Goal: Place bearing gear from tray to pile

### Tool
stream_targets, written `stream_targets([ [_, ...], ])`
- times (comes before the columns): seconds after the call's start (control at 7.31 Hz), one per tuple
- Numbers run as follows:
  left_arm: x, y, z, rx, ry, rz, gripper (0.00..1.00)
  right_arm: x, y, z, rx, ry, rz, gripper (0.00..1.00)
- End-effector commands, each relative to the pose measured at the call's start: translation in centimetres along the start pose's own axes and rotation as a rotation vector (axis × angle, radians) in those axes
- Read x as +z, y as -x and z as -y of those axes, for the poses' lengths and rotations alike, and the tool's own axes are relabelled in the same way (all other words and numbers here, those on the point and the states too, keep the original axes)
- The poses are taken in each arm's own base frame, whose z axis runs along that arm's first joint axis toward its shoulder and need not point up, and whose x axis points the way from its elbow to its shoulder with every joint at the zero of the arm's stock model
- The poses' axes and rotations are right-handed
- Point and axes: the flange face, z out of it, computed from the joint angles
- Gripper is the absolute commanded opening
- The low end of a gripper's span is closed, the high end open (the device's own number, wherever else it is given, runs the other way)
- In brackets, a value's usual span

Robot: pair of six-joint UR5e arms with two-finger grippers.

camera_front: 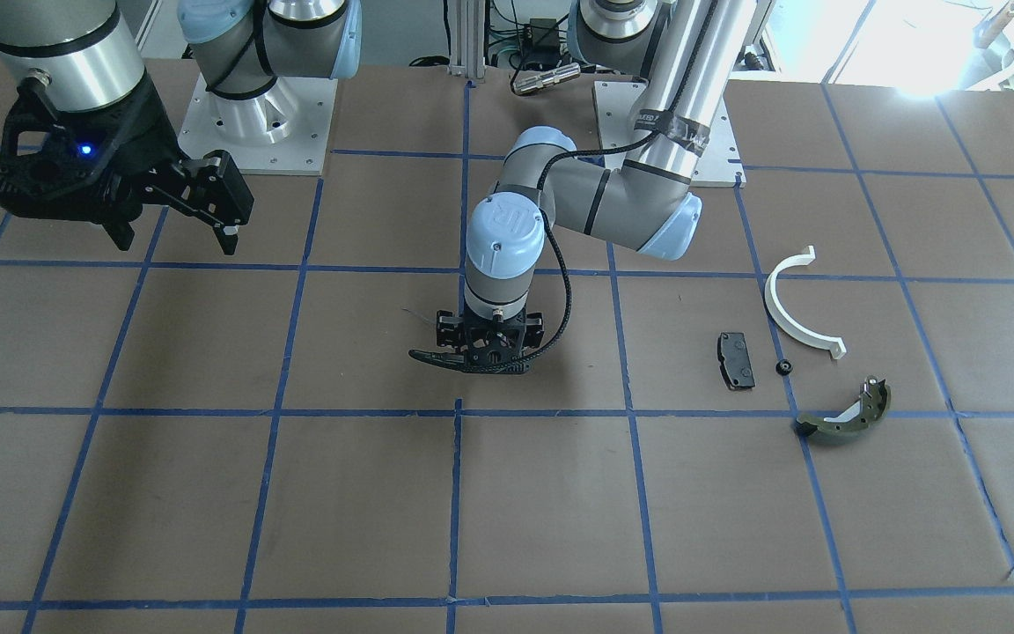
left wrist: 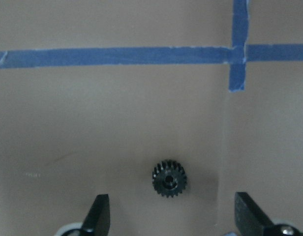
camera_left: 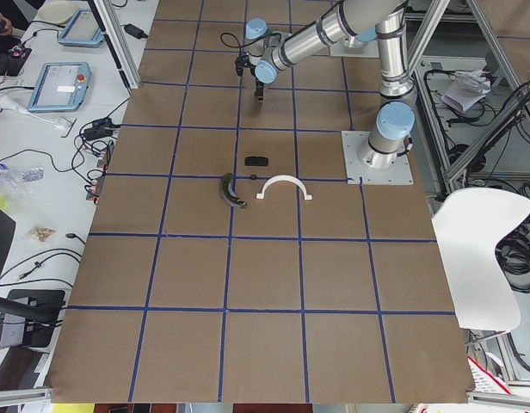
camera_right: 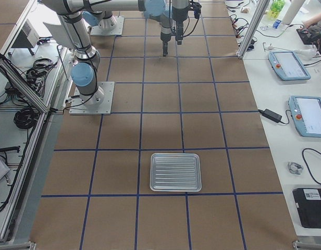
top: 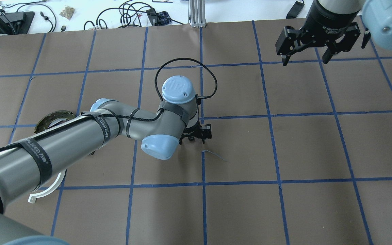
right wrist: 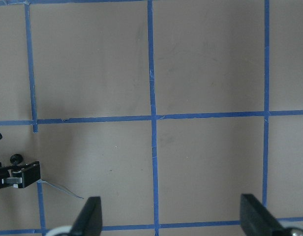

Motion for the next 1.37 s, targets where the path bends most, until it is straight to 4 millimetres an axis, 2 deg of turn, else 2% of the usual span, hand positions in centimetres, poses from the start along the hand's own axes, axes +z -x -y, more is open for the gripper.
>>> stream_targets([
  [0.0, 0.2, -0.2, 0.3, 0.001, -0.021, -0.008, 0.51, 0.1, 0.0, 0.0, 0.001, 0.0, 0.001, 1.0],
  [0.14, 0.1, -0.2, 0.3, 0.001, -0.024, -0.009, 0.4, 0.0, 0.0, 0.0, 0.001, -0.001, 0.001, 1.0],
  [0.27, 0.0, -0.2, 0.4, 0.001, -0.026, -0.009, 0.36, 0.0, 0.0, 0.0, 0.001, -0.001, 0.001, 1.0],
  [0.68, -0.2, -0.3, 0.5, 0.007, -0.04, -0.014, 0.16, 0.1, 0.2, -0.1, -0.004, 0.003, 0.001, 1.0],
  [1.09, -1.9, 0.3, 0.8, 0.004, -0.067, -0.026, 0.12, 0.7, 0.2, -0.2, -0.005, 0.014, -0.001, 1.0],
  [1.23, -3.0, 1.8, 2.0, 0.02, -0.086, -0.032, 0.12, 0.6, 0.2, -0.3, -0.005, 0.012, -0.001, 1.0],
])
